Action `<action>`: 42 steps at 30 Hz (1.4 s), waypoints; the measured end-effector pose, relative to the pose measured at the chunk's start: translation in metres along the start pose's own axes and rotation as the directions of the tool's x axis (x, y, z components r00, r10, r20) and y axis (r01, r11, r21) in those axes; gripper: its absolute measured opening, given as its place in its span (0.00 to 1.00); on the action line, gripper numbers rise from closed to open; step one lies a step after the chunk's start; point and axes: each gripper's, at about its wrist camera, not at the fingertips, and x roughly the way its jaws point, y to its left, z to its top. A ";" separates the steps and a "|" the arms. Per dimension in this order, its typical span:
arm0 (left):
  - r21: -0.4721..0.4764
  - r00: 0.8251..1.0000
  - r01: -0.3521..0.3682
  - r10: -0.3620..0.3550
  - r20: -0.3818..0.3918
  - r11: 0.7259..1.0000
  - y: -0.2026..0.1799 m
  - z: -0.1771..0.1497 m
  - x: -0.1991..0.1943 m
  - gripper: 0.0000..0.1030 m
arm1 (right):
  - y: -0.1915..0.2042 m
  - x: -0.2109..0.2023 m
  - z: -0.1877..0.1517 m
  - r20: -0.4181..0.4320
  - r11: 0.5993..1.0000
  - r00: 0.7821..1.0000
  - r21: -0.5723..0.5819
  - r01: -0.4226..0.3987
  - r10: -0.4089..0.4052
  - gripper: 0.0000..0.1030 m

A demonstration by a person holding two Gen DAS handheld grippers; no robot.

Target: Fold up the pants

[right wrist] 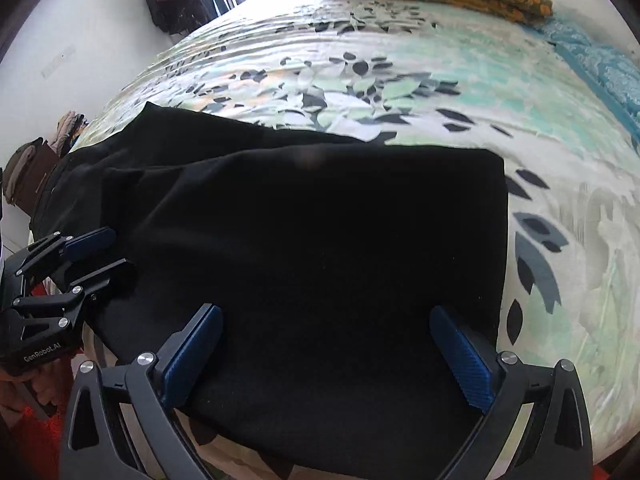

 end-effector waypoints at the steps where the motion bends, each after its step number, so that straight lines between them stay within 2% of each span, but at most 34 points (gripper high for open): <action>1: -0.026 1.000 0.008 -0.007 0.007 1.000 0.003 -0.001 -0.006 0.56 | -0.002 -0.007 0.000 0.007 1.000 1.000 0.019 -0.017 0.017 0.99; 3: -0.077 0.998 0.035 -0.032 0.048 0.996 0.011 -0.002 -0.021 0.56 | -0.011 -0.033 -0.005 0.086 0.994 0.994 0.075 -0.074 0.068 0.97; 5: -0.089 0.995 0.037 -0.029 0.091 0.995 0.015 -0.001 -0.034 0.57 | -0.014 -0.053 -0.014 0.128 0.992 0.989 0.097 -0.082 0.070 0.97; 7: -0.067 0.992 0.049 -0.041 0.123 0.997 0.013 0.004 -0.040 0.58 | -0.013 -0.054 -0.025 0.103 0.993 0.992 0.089 -0.083 0.073 0.97; 8: -0.050 0.992 0.047 -0.041 0.118 0.998 0.010 0.006 -0.037 0.59 | -0.010 -0.046 -0.033 0.057 0.994 0.996 0.079 -0.076 0.072 0.97; 10: -0.019 0.999 -0.001 0.002 0.041 1.000 0.006 0.007 -0.019 0.60 | -0.005 -0.031 -0.046 -0.011 0.999 1.000 0.026 -0.018 0.019 0.97; 12: -0.018 0.997 -0.052 0.051 -0.051 0.998 0.010 0.001 -0.001 0.59 | 0.004 -0.031 -0.049 -0.007 0.998 0.999 -0.044 0.047 -0.047 0.97; 14: -0.055 1.000 -0.028 0.027 -0.011 0.998 0.016 0.000 -0.010 0.59 | 0.005 -0.043 -0.040 0.022 0.999 0.999 -0.032 0.025 -0.024 0.95; 15: -0.074 1.000 -0.019 0.020 0.006 0.997 0.019 0.003 -0.016 0.60 | 0.005 -0.054 -0.034 0.067 1.000 0.998 -0.018 0.004 -0.003 0.95; 17: -0.094 0.997 0.006 0.001 0.075 0.996 0.024 0.012 -0.024 0.61 | 0.004 -0.069 -0.017 0.155 1.000 0.988 0.003 0.011 -0.011 0.96; 19: -0.108 0.996 -0.012 0.022 0.091 0.994 0.028 0.023 -0.019 0.68 | -0.001 -0.069 0.006 0.178 0.999 0.984 0.033 0.004 -0.010 0.96; 22: -0.125 0.999 -0.034 0.038 0.031 0.992 0.038 0.029 0.005 0.68 | -0.014 -0.043 0.035 0.132 0.994 0.991 0.105 -0.005 -0.009 0.96; 24: -0.139 0.999 -0.045 0.043 -0.020 0.989 0.046 0.019 0.021 0.68 | -0.026 -0.012 0.042 0.043 0.983 0.999 0.183 -0.031 0.024 0.96; 26: -0.116 0.999 -0.032 0.036 0.027 0.993 0.047 0.010 0.015 0.68 | -0.035 0.017 0.041 -0.053 0.971 0.997 0.234 -0.040 0.054 0.96; 29: -0.120 0.999 -0.042 0.042 0.000 0.992 0.049 0.010 0.005 0.68 | -0.015 -0.002 0.043 0.005 0.991 0.999 0.120 0.053 -0.054 0.95; 32: -0.159 1.000 -0.025 0.026 0.005 0.987 0.054 0.007 -0.006 0.68 | 0.014 -0.044 0.029 0.114 0.997 0.993 0.070 0.030 -0.038 0.95; 34: -0.162 0.999 -0.028 0.024 -0.030 0.986 0.055 0.006 -0.001 0.68 | 0.035 -0.059 0.009 0.158 0.999 0.987 0.034 0.037 -0.042 0.96; 36: -0.161 0.999 -0.036 0.030 -0.044 0.986 0.055 0.005 0.006 0.68 | 0.052 -0.047 -0.012 0.119 0.998 0.991 -0.011 0.062 -0.060 0.97; 38: -0.170 0.999 -0.035 0.029 -0.038 0.985 0.055 0.007 0.006 0.68 | 0.057 -0.014 -0.028 0.006 0.997 0.998 -0.037 0.062 -0.062 0.96; 40: -0.216 0.999 -0.005 -0.003 -0.033 0.976 0.063 0.006 -0.002 0.68 | 0.054 -0.022 -0.034 0.075 0.998 0.995 0.003 0.060 -0.060 0.96; 42: -0.254 1.000 0.002 -0.005 -0.013 0.967 0.074 0.003 -0.012 0.68 | 0.055 -0.041 -0.031 0.138 0.999 0.989 0.009 0.052 -0.053 0.96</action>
